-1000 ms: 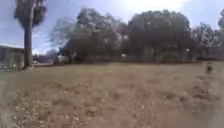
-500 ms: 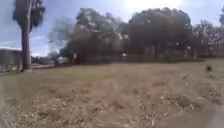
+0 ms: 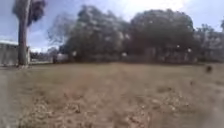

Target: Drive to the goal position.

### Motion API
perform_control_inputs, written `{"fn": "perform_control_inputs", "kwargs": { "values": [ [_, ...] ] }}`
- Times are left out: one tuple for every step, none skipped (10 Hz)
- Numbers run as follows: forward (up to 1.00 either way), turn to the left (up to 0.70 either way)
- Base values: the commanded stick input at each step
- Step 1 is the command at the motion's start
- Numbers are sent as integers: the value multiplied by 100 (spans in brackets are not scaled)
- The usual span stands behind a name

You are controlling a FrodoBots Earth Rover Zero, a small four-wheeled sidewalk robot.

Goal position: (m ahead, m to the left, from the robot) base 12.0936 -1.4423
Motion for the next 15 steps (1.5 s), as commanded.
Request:
{"fn": "perform_control_inputs", "kwargs": {
  "values": [
    [70,0],
    [70,0],
    [70,0],
    [70,0],
    [70,0],
    [70,0],
    [70,0],
    [70,0],
    [70,0],
    [70,0],
    [70,0],
    [70,0],
    [70,0],
    [70,0],
    [70,0]
  ]
}}
